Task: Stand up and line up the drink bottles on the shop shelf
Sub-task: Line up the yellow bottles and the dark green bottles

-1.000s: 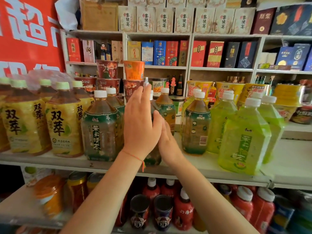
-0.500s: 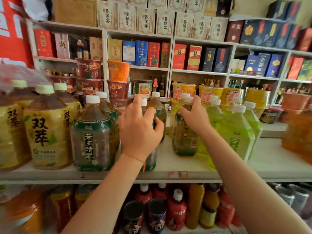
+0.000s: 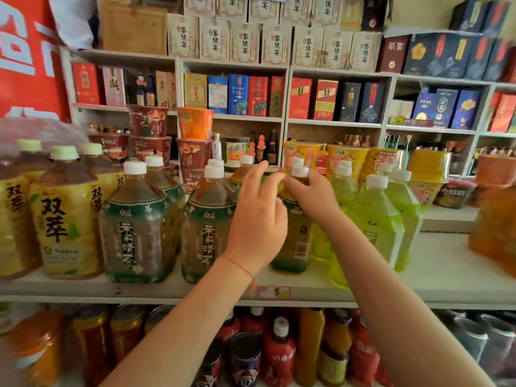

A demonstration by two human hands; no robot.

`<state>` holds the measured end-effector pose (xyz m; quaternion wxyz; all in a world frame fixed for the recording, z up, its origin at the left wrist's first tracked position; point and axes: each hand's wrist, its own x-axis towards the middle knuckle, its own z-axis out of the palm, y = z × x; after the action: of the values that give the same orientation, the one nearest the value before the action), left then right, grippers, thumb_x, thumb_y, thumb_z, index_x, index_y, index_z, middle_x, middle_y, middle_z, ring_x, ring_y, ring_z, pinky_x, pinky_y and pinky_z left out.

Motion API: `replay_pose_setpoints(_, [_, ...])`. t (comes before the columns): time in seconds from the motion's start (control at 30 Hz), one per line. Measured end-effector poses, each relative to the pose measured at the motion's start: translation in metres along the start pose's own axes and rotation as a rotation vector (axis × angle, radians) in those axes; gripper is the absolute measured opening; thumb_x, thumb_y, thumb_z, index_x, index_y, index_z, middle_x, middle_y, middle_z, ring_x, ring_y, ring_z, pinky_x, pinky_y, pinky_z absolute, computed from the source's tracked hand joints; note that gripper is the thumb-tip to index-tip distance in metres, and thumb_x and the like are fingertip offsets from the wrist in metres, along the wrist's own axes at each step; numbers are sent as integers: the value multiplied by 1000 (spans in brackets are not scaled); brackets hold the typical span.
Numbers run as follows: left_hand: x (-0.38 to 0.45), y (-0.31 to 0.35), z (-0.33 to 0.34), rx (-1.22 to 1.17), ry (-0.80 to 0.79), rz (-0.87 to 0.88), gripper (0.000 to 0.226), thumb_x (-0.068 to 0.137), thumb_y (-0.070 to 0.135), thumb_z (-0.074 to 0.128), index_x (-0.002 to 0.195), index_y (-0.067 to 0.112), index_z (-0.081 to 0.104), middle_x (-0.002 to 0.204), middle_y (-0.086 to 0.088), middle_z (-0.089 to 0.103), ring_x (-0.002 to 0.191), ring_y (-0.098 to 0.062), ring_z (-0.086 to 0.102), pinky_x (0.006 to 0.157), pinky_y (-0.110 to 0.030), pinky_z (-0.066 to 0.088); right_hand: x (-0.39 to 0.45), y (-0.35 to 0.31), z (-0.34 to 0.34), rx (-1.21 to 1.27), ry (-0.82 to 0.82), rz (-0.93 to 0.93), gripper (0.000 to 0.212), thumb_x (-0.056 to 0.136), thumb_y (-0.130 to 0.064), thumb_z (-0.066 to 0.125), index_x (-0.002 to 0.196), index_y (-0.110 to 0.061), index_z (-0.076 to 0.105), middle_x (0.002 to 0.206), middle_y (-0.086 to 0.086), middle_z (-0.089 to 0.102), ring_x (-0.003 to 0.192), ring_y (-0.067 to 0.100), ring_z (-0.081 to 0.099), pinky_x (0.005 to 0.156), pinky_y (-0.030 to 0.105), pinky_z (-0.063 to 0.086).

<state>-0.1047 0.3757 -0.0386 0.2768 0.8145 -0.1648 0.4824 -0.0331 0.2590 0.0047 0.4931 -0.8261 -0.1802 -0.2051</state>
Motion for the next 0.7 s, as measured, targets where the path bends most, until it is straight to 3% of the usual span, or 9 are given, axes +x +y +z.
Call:
replay_pose_setpoints(0.07, [8, 10, 3, -178, -48, -175, 39, 104, 14, 44, 144, 14, 45, 147, 4, 40, 141, -6, 29, 111, -5, 12, -3, -3, -7, 65, -69, 11, 14, 96, -23, 59, 92, -12, 65, 76, -3, 62, 64, 8, 55, 53, 20, 39])
replay_pose_setpoints(0.13, [14, 12, 11, -393, -118, -431, 39, 107, 27, 40, 145, 19, 42, 135, 12, 43, 129, -1, 35, 106, -13, 25, -3, -6, -15, 88, -119, 17, 16, 95, -22, 59, 89, -9, 67, 75, 0, 60, 64, 11, 54, 56, 25, 41])
replay_pose_setpoints(0.2, [12, 16, 23, -628, -196, -688, 39, 107, 44, 35, 136, 24, 52, 123, 11, 59, 120, -8, 53, 99, -27, 39, -4, -6, -20, 83, -154, -4, 18, 94, -22, 59, 79, -13, 62, 70, 1, 56, 63, 13, 51, 58, 28, 40])
replay_pose_setpoints(0.27, [2, 22, 41, -860, -195, -855, 47, 105, 56, 29, 119, 29, 65, 101, 6, 75, 98, -11, 71, 82, -32, 54, -4, -4, -25, 66, -164, -21, 23, 94, -22, 57, 72, -14, 56, 64, 0, 51, 57, 12, 46, 55, 28, 36])
replay_pose_setpoints(0.33, [-4, 28, 56, -975, -159, -955, 55, 102, 63, 26, 116, 29, 67, 99, 1, 77, 92, -12, 74, 79, -34, 59, -4, 0, -30, 53, -142, -24, 25, 93, -21, 56, 69, -15, 53, 60, -2, 48, 54, 11, 44, 52, 27, 34])
replay_pose_setpoints(0.43, [-6, 29, 76, -998, -155, -970, 64, 97, 71, 25, 125, 29, 64, 108, -3, 76, 103, -19, 72, 93, -44, 57, -3, 3, -38, 61, -91, -35, 16, 90, -22, 59, 77, -16, 52, 66, -5, 52, 57, 9, 47, 51, 22, 37])
replay_pose_setpoints(0.5, [-3, 29, 79, -1008, -170, -981, 67, 94, 75, 26, 127, 29, 62, 109, -3, 76, 106, -21, 71, 97, -47, 54, -6, 3, -39, 32, -65, -64, 19, 90, -25, 62, 102, -19, 49, 80, -8, 53, 66, 7, 51, 53, 24, 40])
replay_pose_setpoints(0.6, [3, 19, 79, -775, -77, -851, 44, 107, 45, 31, 109, 23, 68, 105, -2, 72, 108, -20, 66, 96, -38, 52, -12, 3, -38, -52, -46, -159, 36, 91, -27, 62, 119, -20, 42, 86, -5, 56, 70, 17, 59, 59, 36, 50])
replay_pose_setpoints(0.7, [26, 1, 71, -224, 65, -639, 30, 101, 6, 39, 120, 11, 62, 130, -4, 49, 123, -16, 45, 105, -25, 32, -14, 5, -35, -69, -22, -173, 31, 92, -28, 58, 118, -22, 42, 84, -1, 60, 70, 25, 64, 61, 41, 53])
